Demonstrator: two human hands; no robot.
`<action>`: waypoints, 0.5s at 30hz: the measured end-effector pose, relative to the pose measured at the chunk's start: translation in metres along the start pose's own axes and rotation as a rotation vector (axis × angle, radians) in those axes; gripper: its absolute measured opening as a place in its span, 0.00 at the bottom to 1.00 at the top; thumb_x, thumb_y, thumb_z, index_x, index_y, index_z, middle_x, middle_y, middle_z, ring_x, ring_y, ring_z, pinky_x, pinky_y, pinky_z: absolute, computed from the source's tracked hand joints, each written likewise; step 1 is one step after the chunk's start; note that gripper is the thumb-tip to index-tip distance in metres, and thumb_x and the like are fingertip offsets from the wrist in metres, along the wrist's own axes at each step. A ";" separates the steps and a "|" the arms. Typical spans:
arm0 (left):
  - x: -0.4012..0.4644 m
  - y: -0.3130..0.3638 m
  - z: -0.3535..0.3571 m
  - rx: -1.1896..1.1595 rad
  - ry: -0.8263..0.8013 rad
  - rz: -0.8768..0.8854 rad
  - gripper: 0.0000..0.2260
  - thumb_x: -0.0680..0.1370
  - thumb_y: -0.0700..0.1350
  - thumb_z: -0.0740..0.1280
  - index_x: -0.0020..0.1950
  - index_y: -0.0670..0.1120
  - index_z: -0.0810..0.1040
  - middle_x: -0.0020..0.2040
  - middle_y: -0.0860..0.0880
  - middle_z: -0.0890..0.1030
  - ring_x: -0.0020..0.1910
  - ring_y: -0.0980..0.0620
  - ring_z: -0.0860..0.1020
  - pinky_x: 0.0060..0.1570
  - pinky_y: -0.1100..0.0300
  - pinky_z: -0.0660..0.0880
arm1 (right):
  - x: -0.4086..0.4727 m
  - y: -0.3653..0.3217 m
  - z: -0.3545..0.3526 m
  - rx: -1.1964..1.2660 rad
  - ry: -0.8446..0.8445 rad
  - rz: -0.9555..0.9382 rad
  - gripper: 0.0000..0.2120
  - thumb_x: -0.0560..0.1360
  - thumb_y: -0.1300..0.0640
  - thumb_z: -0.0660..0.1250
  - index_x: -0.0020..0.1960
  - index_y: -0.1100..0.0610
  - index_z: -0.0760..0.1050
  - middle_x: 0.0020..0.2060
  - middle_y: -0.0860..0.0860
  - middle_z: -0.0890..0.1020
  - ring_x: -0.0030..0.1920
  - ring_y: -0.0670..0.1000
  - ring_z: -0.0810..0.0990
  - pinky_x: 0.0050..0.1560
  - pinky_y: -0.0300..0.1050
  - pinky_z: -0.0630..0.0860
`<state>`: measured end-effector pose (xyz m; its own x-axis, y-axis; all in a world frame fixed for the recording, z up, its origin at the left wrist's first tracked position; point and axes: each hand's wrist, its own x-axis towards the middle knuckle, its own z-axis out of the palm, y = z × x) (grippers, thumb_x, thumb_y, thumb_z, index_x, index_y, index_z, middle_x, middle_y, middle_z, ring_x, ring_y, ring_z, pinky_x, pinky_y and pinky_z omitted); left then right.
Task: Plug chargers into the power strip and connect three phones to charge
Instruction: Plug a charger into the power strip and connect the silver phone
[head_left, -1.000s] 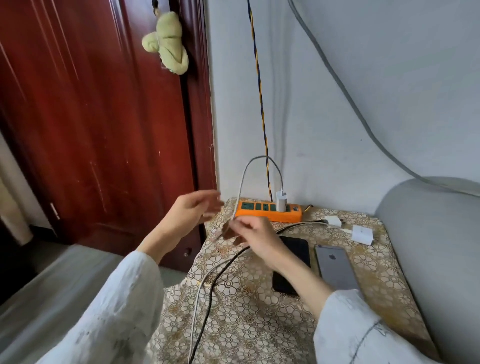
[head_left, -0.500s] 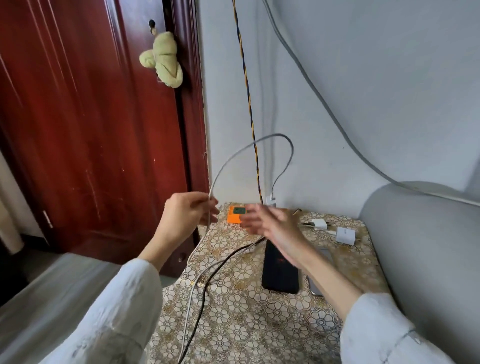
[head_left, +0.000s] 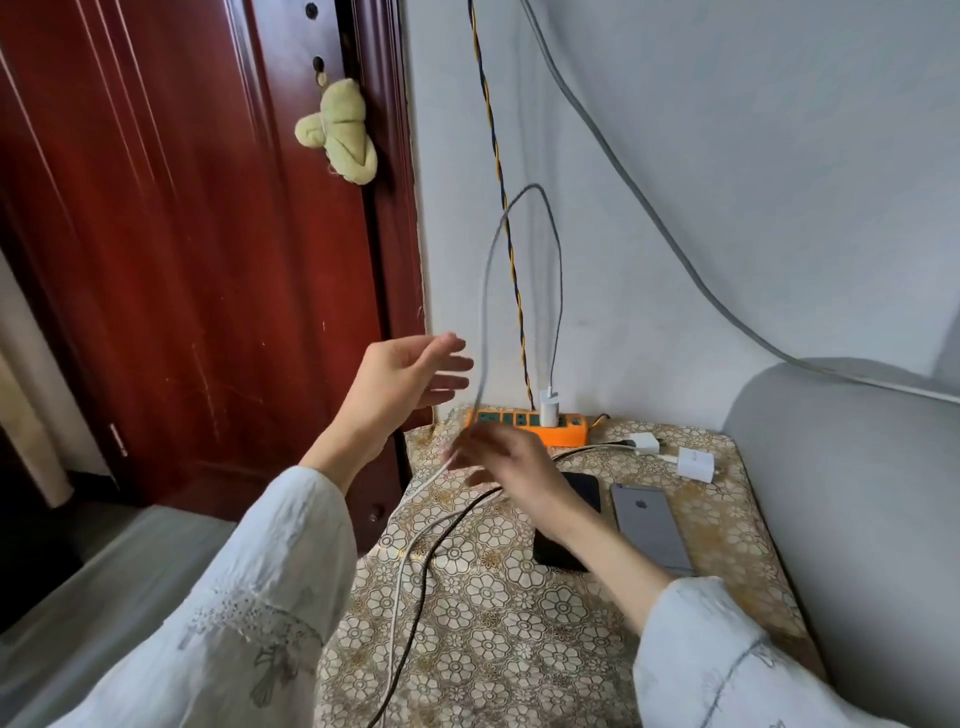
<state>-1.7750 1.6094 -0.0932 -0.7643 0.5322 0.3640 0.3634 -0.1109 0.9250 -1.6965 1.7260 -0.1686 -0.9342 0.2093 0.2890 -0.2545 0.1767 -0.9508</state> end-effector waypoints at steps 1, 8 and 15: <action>-0.002 -0.010 -0.005 0.092 -0.025 -0.010 0.10 0.77 0.51 0.61 0.49 0.49 0.80 0.46 0.49 0.84 0.44 0.54 0.83 0.46 0.60 0.80 | -0.001 -0.003 -0.005 0.037 0.046 -0.003 0.06 0.75 0.61 0.62 0.45 0.60 0.77 0.41 0.53 0.81 0.42 0.50 0.81 0.40 0.39 0.78; -0.032 -0.093 -0.028 0.680 -0.358 -0.120 0.11 0.75 0.45 0.67 0.57 0.47 0.79 0.51 0.50 0.83 0.49 0.58 0.80 0.57 0.60 0.76 | 0.012 -0.049 -0.045 0.296 0.299 -0.100 0.06 0.76 0.64 0.60 0.44 0.61 0.76 0.37 0.54 0.82 0.37 0.51 0.81 0.36 0.39 0.78; -0.018 -0.065 -0.022 0.580 -0.021 0.050 0.06 0.74 0.37 0.67 0.41 0.45 0.83 0.27 0.58 0.81 0.28 0.63 0.80 0.35 0.69 0.78 | 0.004 -0.031 -0.052 0.136 0.344 0.018 0.12 0.78 0.59 0.56 0.53 0.63 0.75 0.45 0.58 0.81 0.43 0.54 0.81 0.46 0.45 0.78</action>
<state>-1.7972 1.5886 -0.1576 -0.7301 0.5554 0.3980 0.6357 0.3384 0.6938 -1.6800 1.7711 -0.1322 -0.8058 0.5266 0.2710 -0.2914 0.0457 -0.9555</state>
